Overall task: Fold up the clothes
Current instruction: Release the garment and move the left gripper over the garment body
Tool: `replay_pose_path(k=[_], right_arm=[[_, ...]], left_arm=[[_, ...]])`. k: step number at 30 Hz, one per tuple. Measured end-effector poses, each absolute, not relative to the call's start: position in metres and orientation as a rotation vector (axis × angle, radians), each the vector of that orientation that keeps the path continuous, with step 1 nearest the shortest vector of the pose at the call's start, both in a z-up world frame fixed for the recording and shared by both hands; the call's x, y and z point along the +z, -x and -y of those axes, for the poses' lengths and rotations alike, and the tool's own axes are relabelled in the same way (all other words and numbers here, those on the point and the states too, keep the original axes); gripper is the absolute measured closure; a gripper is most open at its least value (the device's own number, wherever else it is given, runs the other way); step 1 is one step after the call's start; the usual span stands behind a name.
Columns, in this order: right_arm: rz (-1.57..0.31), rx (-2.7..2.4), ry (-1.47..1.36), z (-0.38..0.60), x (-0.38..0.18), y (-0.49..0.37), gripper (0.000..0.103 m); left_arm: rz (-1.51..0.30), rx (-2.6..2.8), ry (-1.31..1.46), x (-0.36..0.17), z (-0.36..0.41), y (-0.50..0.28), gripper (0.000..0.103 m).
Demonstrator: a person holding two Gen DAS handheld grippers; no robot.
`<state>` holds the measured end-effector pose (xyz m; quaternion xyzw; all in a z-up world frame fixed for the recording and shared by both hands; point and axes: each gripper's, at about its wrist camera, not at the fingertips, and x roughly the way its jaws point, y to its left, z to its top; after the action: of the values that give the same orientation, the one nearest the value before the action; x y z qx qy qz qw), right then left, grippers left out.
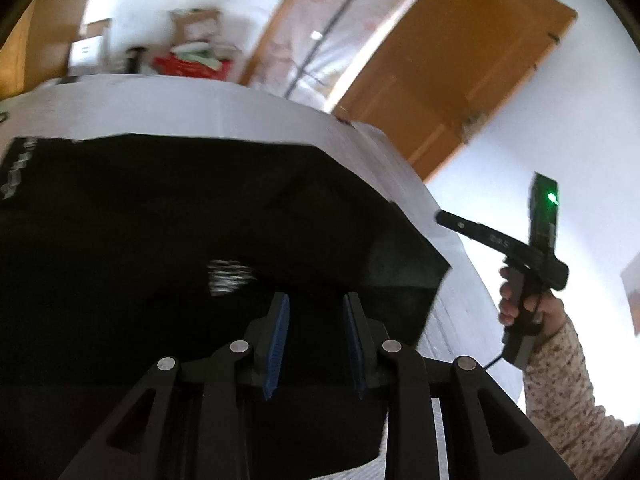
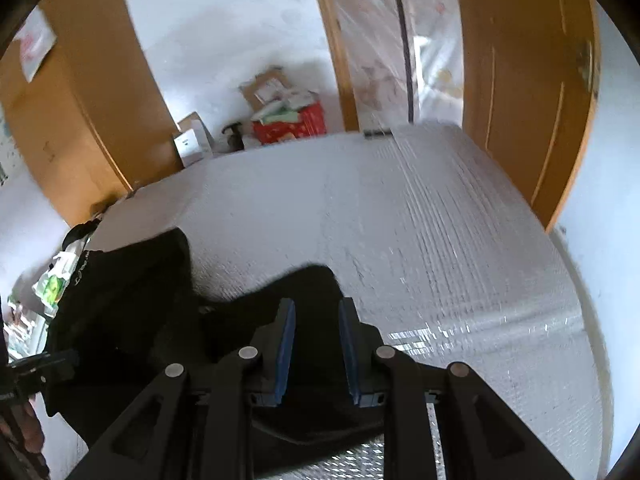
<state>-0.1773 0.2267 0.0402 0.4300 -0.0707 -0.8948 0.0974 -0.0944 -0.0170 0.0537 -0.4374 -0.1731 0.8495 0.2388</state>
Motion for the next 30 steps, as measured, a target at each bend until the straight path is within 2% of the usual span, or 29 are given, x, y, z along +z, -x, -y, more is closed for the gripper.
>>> replay_pose_path(k=[2, 4, 5, 8, 9, 24, 30], right_arm=[[0.201, -2.637, -1.296, -0.228, 0.032, 0.178, 0.080], [0.184, -2.623, -1.314, -0.226, 0.025, 0.178, 0.080], [0.177, -2.608, -1.320, -0.224, 0.022, 0.178, 0.077], [0.097, -2.575, -1.303, -0.209, 0.012, 0.175, 0.064], [0.061, -2.570, -1.301, -0.203, 0.009, 0.175, 0.062], [-0.228, -2.450, -1.211, -0.157, -0.001, 0.145, 0.062], [-0.227, -2.468, -1.241, -0.155, -0.009, 0.153, 0.062]], left_arm=[[0.482, 2.291, 1.212, 0.049, 0.005, 0.100, 0.074], [0.493, 2.261, 1.239, 0.042, -0.003, 0.108, 0.070], [0.492, 2.252, 1.255, 0.039, -0.008, 0.111, 0.064], [0.484, 2.246, 1.288, 0.031, -0.015, 0.118, 0.064], [0.492, 2.242, 1.297, 0.029, -0.016, 0.120, 0.064], [0.617, 2.233, 1.353, 0.016, -0.028, 0.140, 0.063], [0.659, 2.222, 1.361, 0.014, -0.034, 0.146, 0.063]])
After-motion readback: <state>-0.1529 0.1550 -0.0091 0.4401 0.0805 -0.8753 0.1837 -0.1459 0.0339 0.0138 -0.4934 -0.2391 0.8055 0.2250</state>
